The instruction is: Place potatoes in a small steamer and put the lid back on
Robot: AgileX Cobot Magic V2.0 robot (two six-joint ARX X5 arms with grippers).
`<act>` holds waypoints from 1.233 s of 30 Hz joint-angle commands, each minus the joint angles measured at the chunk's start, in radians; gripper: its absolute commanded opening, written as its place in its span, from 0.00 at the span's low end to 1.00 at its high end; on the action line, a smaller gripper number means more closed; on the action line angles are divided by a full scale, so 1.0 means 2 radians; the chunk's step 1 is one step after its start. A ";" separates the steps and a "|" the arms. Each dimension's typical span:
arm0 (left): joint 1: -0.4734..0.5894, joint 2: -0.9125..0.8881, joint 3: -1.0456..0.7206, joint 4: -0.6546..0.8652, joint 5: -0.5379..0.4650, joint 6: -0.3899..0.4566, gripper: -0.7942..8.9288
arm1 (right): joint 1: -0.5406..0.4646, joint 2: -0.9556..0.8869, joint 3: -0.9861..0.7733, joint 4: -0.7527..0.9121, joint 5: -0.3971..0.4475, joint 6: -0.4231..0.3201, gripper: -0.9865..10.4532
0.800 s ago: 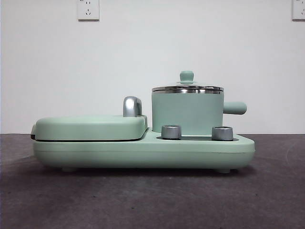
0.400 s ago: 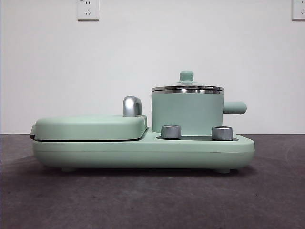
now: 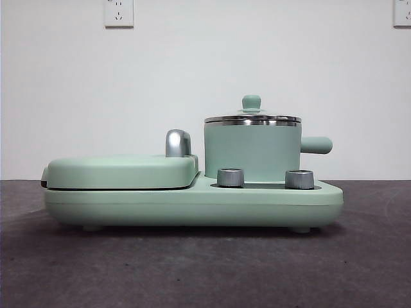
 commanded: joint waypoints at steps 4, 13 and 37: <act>0.007 -0.014 0.000 0.008 0.000 0.006 0.09 | 0.003 0.002 0.004 0.006 0.000 -0.005 0.10; 0.121 -0.109 -0.107 0.089 0.000 0.016 0.09 | 0.003 0.002 0.004 0.007 0.000 -0.005 0.10; 0.286 -0.253 -0.436 0.334 -0.005 0.053 0.09 | 0.003 0.002 0.004 0.009 0.000 -0.005 0.10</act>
